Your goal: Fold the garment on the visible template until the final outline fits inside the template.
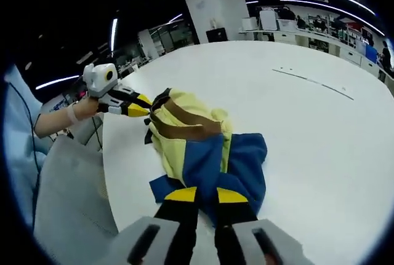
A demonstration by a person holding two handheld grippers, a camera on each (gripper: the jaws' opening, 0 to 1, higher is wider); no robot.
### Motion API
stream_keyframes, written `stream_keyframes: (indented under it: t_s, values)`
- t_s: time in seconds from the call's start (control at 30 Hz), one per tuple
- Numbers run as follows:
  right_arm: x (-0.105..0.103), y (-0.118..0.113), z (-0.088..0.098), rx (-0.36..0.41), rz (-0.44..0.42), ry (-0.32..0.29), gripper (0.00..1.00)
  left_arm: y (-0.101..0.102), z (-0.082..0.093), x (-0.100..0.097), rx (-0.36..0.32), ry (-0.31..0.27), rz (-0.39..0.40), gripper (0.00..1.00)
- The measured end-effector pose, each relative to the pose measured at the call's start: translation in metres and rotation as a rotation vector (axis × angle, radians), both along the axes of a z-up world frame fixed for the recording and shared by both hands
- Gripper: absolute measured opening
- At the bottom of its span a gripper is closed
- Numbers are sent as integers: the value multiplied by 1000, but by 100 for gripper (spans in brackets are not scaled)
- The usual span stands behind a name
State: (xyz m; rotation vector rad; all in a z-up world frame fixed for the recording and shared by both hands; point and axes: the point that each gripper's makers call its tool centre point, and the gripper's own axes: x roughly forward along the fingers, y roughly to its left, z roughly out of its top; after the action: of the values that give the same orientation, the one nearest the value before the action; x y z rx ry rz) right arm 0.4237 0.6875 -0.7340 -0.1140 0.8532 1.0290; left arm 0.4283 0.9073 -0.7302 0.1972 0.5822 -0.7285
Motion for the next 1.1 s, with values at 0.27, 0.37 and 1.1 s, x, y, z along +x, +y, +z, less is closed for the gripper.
stream_keyframes:
  t_s: [0.27, 0.37, 1.1]
  values:
    - [20, -15, 32, 29, -111, -149, 0, 2, 0, 0, 8, -3, 3, 9]
    - [25, -24, 44, 40, -146, -189, 0, 1, 0, 1, 15, -7, 0, 9]
    - [37, -35, 84, 78, -208, -309, 0, -5, 25, 17, -75, -25, 35, 0]
